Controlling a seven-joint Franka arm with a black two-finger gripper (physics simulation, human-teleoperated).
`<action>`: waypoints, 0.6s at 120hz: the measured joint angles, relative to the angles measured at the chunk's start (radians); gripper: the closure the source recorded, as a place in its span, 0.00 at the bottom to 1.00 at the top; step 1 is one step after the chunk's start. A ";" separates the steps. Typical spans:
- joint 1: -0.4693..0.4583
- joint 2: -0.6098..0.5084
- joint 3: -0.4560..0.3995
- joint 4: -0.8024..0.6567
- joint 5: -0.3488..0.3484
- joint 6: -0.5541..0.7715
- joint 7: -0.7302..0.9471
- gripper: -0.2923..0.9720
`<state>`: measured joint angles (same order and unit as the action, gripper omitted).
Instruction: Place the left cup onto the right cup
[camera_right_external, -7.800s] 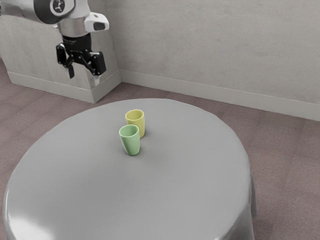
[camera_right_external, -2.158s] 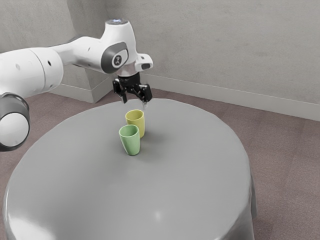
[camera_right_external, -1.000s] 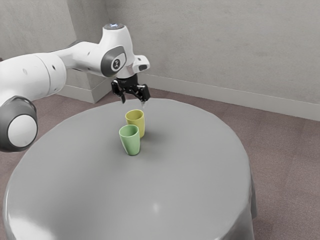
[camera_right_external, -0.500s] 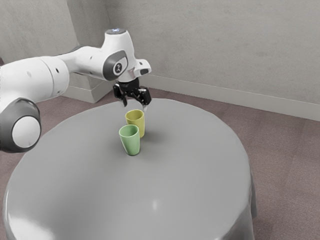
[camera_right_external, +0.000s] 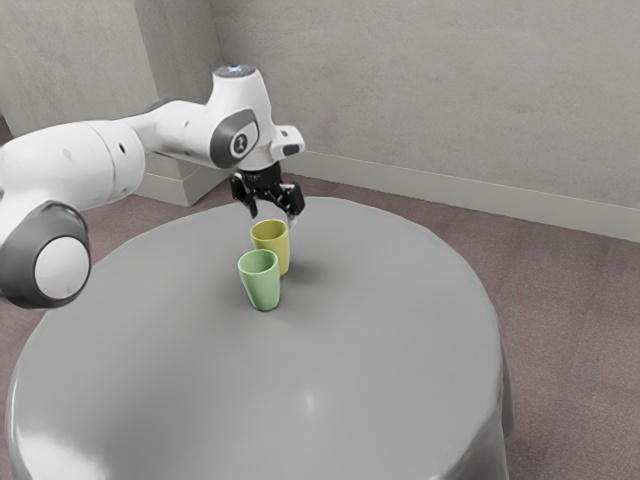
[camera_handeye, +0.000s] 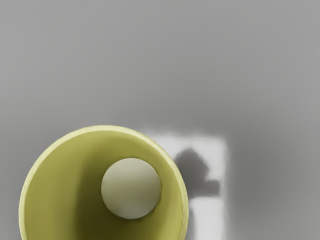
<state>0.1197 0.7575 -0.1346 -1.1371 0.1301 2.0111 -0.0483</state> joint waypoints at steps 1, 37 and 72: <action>0.000 0.000 0.000 0.000 0.000 0.000 0.000 0.23; 0.000 0.010 -0.003 0.000 -0.001 0.005 0.006 0.23; 0.000 0.014 -0.008 -0.001 -0.001 0.008 0.008 0.23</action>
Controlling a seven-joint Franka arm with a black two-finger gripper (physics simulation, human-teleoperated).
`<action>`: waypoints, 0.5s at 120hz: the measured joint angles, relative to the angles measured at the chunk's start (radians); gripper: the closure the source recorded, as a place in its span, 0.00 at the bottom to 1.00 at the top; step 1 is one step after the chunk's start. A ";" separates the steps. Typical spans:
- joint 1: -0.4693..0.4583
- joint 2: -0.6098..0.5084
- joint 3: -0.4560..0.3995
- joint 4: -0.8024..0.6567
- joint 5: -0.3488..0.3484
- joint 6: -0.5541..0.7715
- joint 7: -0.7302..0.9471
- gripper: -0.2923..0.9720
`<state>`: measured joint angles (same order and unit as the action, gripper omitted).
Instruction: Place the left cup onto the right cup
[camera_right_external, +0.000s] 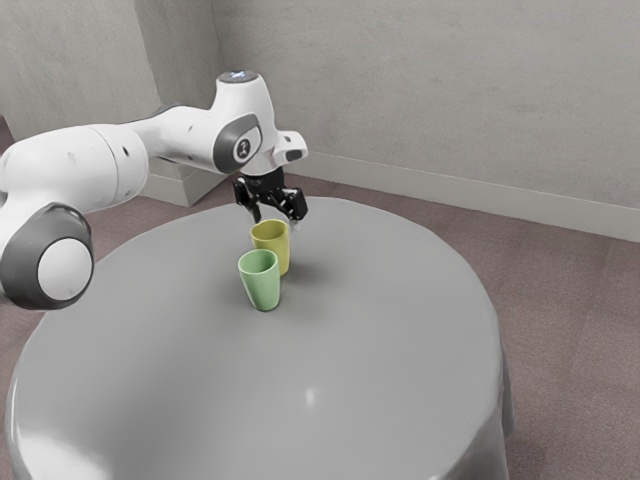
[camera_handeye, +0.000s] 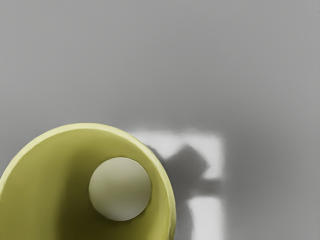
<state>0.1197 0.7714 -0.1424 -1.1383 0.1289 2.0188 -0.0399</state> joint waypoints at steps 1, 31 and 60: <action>0.000 0.000 0.000 0.000 0.000 0.000 0.000 0.23; 0.000 0.007 -0.008 -0.002 0.000 0.004 0.001 0.23; 0.000 0.010 -0.015 -0.006 0.000 0.005 0.002 0.25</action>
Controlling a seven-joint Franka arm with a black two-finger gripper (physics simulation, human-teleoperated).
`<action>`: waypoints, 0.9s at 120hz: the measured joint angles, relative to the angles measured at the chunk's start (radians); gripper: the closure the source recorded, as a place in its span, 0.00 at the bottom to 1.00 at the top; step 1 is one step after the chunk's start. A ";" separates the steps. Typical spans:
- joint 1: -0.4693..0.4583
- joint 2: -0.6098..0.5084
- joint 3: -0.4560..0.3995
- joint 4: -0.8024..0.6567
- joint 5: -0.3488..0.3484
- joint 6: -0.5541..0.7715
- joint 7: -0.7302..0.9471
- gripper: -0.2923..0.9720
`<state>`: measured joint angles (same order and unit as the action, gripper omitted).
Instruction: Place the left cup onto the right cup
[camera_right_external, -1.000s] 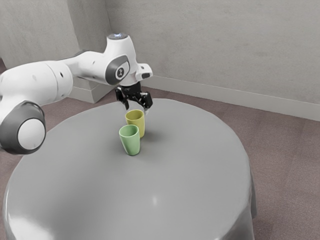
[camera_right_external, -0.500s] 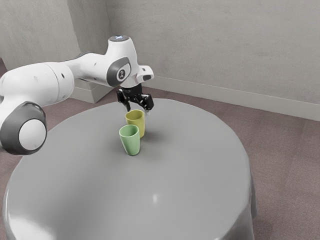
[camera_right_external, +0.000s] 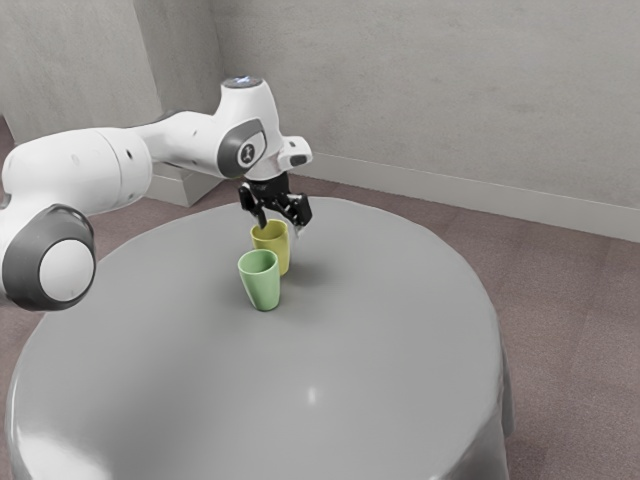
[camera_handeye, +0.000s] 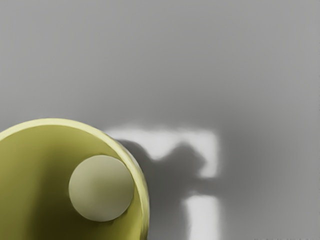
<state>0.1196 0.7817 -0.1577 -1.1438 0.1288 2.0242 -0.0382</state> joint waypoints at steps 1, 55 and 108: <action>0.000 0.000 0.000 0.000 0.000 0.000 0.000 0.26; 0.000 0.018 0.000 -0.004 0.001 0.004 0.003 0.27; 0.001 0.031 0.007 -0.010 -0.001 0.021 0.004 0.31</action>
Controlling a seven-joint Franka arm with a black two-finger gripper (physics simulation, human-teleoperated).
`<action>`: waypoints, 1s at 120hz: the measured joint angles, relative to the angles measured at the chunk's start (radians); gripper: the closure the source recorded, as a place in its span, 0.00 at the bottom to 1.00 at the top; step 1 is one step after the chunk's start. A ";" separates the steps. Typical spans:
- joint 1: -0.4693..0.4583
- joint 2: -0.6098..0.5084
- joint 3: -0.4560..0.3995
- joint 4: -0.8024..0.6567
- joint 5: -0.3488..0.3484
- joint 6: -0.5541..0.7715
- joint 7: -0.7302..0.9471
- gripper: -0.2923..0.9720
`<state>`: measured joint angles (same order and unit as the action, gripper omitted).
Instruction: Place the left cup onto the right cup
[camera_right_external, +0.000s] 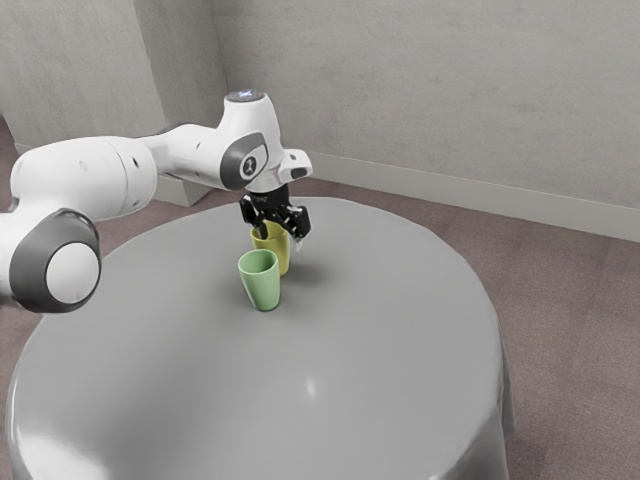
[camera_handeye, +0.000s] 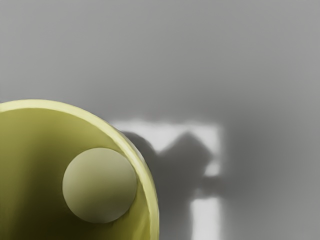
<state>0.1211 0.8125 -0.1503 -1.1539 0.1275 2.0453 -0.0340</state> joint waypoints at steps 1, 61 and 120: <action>0.000 0.000 0.000 0.000 0.000 0.000 0.000 0.32; 0.000 0.000 0.001 0.000 0.000 0.002 0.000 0.58; 0.000 0.001 0.002 -0.001 0.002 0.007 0.001 0.77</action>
<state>0.1212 0.8140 -0.1487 -1.1552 0.1298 2.0525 -0.0334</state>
